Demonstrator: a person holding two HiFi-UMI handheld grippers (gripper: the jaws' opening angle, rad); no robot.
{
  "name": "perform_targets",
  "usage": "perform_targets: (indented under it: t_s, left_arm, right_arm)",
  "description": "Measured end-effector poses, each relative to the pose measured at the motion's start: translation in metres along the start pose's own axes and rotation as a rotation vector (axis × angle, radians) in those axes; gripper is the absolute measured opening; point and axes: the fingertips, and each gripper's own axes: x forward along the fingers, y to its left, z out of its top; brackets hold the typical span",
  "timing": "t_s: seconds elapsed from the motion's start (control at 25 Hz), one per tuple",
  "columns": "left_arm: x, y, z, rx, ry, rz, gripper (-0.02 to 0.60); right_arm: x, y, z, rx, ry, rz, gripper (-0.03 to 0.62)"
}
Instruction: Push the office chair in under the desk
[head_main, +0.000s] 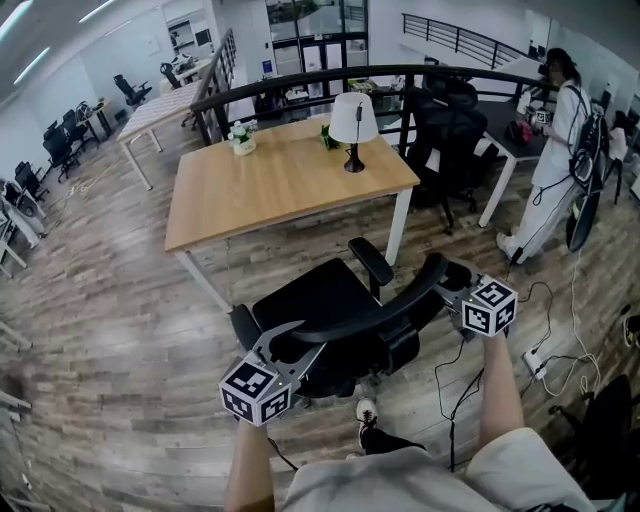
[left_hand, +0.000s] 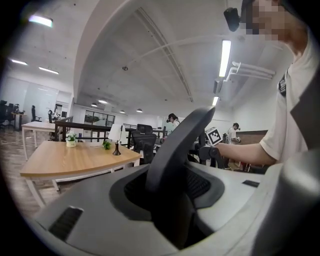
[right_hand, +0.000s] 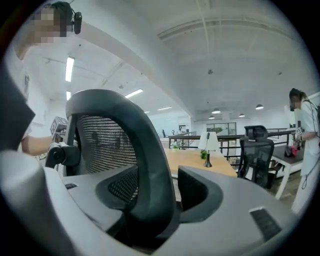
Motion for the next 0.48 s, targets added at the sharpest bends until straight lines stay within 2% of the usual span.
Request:
perform_targets:
  t_s: [0.24, 0.32, 0.36, 0.48]
  left_arm:
    - [0.009, 0.010, 0.005, -0.010, 0.007, -0.035, 0.164]
    - [0.015, 0.014, 0.005, -0.007, 0.017, -0.040, 0.164]
    - [0.018, 0.015, 0.006, -0.006, 0.021, -0.040, 0.164]
    - [0.023, 0.021, 0.006, -0.002, 0.021, -0.034, 0.163]
  right_arm:
    - [0.019, -0.006, 0.005, 0.024, -0.008, 0.178, 0.268]
    - [0.025, -0.008, 0.006, 0.022, -0.018, 0.223, 0.267]
    - [0.027, -0.009, 0.006, 0.016, -0.022, 0.243, 0.240]
    - [0.033, -0.013, 0.006, -0.004, -0.025, 0.272, 0.233]
